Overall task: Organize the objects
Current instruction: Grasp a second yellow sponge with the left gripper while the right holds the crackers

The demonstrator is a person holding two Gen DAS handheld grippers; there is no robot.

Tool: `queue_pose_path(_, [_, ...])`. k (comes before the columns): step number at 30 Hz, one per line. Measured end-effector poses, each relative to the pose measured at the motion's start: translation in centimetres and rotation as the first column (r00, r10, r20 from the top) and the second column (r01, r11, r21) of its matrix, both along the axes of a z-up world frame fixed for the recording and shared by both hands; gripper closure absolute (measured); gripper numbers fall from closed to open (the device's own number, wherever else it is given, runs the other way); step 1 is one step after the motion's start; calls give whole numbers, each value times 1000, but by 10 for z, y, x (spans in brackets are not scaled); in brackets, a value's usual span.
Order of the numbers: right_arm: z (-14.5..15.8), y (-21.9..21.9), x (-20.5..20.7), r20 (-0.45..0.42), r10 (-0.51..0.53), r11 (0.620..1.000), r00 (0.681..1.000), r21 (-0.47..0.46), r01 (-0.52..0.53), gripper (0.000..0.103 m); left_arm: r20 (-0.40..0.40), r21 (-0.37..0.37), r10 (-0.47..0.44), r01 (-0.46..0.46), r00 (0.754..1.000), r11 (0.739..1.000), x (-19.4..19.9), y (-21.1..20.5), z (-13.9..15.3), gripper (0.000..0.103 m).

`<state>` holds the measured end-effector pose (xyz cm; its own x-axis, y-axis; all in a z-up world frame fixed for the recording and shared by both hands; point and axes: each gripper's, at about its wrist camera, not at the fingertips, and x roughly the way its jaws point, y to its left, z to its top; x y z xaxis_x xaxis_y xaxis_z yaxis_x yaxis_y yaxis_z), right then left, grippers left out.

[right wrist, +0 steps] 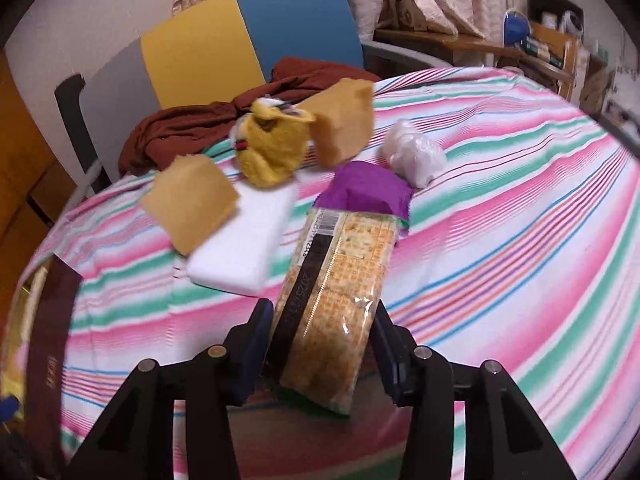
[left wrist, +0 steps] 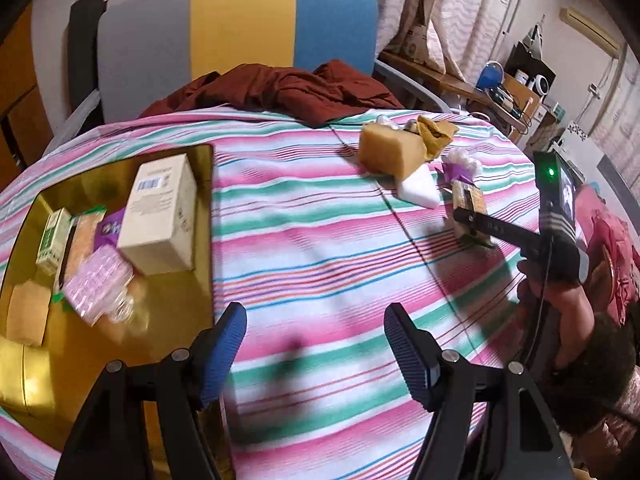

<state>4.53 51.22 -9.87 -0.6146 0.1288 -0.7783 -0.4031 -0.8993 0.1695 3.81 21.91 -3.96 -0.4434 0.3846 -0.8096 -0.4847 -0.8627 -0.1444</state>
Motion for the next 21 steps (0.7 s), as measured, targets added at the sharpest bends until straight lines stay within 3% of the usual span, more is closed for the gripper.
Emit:
queue_pose_path(4, [-2, 14, 12, -8, -15, 1000, 1000, 21, 15, 56, 8, 16, -22, 22, 1000, 1000, -12, 20, 5, 31])
queue_pose_path(11, [-8, 16, 31, -103, 9, 1000, 995, 4, -9, 56, 2, 23, -70, 70, 998, 997, -41, 77, 11, 31])
queue_pose_path(17, [-9, 14, 31, -118, 10, 1000, 993, 9, -9, 55, 55, 44, -33, 30, 998, 999, -82, 133, 9, 31])
queue_pose_path(21, [-11, 16, 34, -141, 8, 1000, 990, -7, -9, 55, 54, 15, -23, 22, 998, 1000, -106, 175, 6, 31])
